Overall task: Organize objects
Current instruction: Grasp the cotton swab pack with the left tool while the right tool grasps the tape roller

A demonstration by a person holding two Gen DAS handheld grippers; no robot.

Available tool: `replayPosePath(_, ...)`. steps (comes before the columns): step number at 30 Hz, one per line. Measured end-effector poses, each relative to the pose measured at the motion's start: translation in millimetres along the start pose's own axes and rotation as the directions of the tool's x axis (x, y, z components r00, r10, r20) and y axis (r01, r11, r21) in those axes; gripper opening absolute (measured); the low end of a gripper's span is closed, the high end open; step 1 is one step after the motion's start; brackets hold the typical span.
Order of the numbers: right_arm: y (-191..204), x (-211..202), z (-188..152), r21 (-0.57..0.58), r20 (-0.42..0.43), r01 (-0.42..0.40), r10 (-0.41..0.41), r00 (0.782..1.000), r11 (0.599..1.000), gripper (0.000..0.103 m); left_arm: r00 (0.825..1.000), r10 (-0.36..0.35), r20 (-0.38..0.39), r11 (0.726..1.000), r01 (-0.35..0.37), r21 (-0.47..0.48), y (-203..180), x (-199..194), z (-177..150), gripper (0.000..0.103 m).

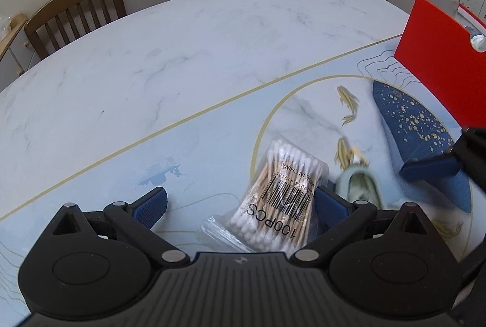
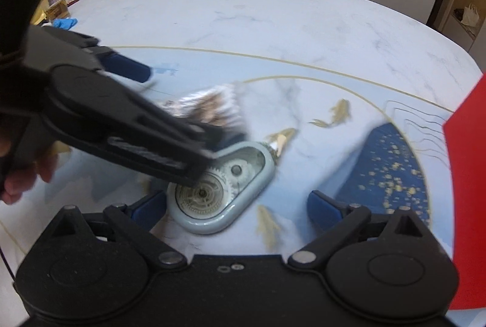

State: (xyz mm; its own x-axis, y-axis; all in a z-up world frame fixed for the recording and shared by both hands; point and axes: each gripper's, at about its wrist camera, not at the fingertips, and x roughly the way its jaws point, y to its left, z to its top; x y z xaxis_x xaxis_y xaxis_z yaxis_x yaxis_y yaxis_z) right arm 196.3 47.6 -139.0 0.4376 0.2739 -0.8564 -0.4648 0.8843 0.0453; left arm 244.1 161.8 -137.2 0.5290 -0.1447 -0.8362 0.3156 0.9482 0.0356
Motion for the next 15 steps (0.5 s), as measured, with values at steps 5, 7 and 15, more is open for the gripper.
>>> replayPosePath(5, -26, -5, -3, -0.010, -0.003, 0.021, -0.021, 1.000, 1.000, 0.099, 1.000, 0.001, -0.002, 0.999, -0.001, -0.034, 10, -1, -5, 0.103)
replayPosePath(7, -36, -7, -2, -0.006, -0.004, 0.042, -0.042, 0.999, 0.999, 0.098, 1.000, 0.001, -0.002, 0.999, -0.001, -0.040, 11, -1, -6, 0.103)
replayPosePath(15, -53, -2, 9, 0.047, 0.001, 0.049, -0.049, 0.999, 0.998, 0.090, 1.000, -0.002, 0.016, 1.000, 0.002, 0.011, 5, -4, -15, 0.103)
